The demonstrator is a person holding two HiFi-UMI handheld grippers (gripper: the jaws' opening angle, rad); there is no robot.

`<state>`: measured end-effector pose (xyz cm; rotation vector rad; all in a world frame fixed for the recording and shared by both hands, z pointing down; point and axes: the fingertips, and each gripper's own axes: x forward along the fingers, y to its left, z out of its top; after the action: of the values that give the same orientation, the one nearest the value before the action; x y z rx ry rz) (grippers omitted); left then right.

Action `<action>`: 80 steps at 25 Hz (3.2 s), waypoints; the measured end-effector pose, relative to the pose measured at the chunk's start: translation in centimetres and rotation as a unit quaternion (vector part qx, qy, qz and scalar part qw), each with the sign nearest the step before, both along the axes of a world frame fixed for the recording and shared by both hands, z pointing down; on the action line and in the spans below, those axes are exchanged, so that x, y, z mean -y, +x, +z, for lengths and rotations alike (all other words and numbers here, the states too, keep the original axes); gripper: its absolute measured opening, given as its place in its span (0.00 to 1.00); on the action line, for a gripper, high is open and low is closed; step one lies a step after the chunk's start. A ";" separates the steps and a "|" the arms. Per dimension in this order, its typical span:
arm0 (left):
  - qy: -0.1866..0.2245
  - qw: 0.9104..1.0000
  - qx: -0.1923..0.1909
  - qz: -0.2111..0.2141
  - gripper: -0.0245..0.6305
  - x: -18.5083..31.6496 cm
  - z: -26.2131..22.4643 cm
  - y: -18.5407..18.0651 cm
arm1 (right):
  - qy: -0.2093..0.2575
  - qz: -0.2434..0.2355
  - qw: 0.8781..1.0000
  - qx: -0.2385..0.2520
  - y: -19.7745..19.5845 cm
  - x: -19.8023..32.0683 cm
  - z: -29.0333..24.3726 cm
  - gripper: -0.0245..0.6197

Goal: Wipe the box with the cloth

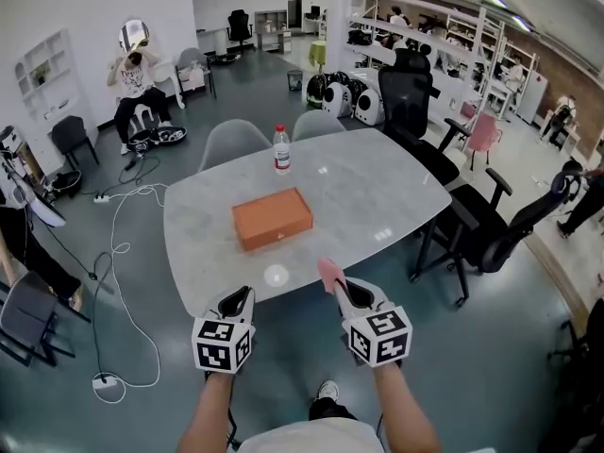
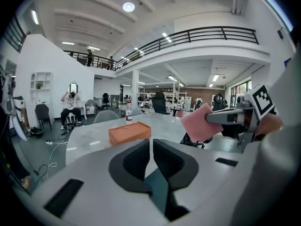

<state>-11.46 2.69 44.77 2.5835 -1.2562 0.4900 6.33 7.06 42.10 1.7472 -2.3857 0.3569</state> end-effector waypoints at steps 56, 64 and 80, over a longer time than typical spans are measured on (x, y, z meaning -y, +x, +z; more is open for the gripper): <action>-0.054 0.985 -0.002 -0.161 0.08 27.4 5.2 -7.3 | -0.171 -0.241 0.934 0.202 -13.5 34.9 4.2 0.07; -0.070 0.987 -0.009 -0.144 0.08 30.5 7.0 -8.4 | -0.261 -0.226 0.883 0.318 -16.2 37.3 7.4 0.07; -0.082 0.991 -0.009 -0.106 0.08 33.2 8.8 -6.9 | -0.283 -0.140 0.924 0.214 -14.3 39.9 12.8 0.07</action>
<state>-18.37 -30.50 53.57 2.2828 -1.4016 0.5050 -8.01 -32.85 54.94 1.1322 -2.3948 1.3404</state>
